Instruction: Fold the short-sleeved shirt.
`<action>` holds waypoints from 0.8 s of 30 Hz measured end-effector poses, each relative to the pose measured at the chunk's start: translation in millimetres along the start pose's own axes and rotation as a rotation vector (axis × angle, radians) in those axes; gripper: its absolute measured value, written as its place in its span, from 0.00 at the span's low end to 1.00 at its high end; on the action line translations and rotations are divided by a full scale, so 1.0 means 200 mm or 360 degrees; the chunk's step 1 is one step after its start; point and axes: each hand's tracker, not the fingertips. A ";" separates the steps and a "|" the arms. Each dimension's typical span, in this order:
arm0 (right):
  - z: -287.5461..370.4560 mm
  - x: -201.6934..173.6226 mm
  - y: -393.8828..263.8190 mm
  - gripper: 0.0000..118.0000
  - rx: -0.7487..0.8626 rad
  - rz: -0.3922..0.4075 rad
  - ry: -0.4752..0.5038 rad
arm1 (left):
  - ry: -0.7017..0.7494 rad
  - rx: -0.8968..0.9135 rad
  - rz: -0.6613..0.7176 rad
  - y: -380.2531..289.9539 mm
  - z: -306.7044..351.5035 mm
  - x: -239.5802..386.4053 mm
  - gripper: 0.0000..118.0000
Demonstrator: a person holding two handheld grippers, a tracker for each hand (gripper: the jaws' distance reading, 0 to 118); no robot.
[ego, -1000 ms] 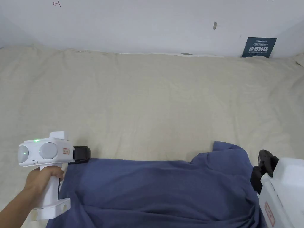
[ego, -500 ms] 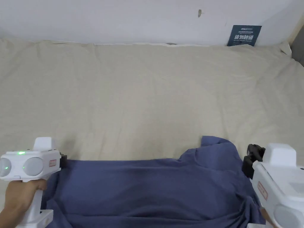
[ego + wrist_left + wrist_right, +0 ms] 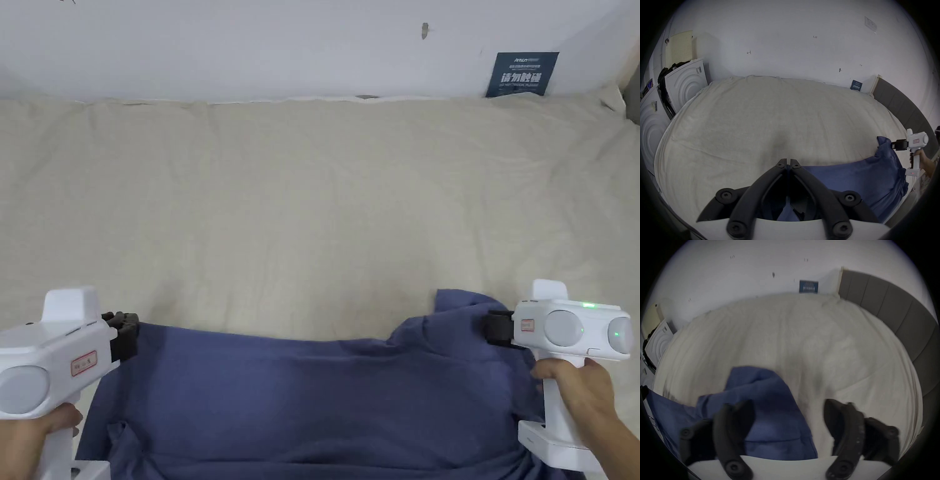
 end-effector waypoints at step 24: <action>1.16 0.19 -0.54 0.02 0.0575 -0.0073 0.0334 | 0.0128 0.0110 0.0221 -0.32 0.48 -0.07 0.02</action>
